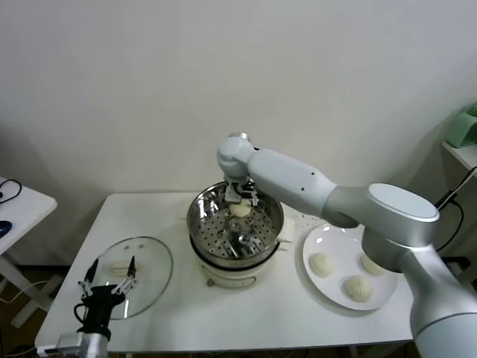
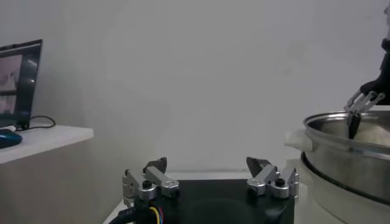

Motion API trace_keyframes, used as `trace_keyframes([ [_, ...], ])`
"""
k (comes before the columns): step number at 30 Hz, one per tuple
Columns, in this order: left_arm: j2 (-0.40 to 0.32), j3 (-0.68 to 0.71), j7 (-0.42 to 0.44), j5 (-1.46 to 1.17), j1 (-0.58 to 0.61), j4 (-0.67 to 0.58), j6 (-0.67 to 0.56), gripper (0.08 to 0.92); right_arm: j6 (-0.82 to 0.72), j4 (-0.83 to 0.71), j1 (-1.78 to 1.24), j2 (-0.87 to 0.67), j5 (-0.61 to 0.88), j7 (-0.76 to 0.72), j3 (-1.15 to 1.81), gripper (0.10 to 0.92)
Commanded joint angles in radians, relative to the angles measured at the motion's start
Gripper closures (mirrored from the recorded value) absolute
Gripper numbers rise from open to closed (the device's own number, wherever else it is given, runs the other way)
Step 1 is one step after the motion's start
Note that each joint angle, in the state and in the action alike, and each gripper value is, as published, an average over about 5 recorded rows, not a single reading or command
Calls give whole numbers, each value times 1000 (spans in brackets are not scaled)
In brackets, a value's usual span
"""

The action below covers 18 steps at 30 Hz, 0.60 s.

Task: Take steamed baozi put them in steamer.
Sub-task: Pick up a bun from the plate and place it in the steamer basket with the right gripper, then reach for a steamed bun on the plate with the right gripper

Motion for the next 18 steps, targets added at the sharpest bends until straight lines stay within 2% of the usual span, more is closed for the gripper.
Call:
trace_keyframes([
  [1, -1, 0, -1, 0, -4, 1, 3, 177, -19, 83, 68, -59, 96, -22, -10, 203],
  [5, -1, 3, -1, 0, -12, 2, 9, 177, -87, 204, 170, -167, 282, -56, -48, 203],
  [12, -3, 8, -4, 3, -25, -15, 28, 177, -351, 303, 365, -440, 726, -73, -154, 203],
  [18, -2, 12, -3, 2, -18, -19, 22, 177, -508, 311, 317, -673, 910, -30, -195, 203],
])
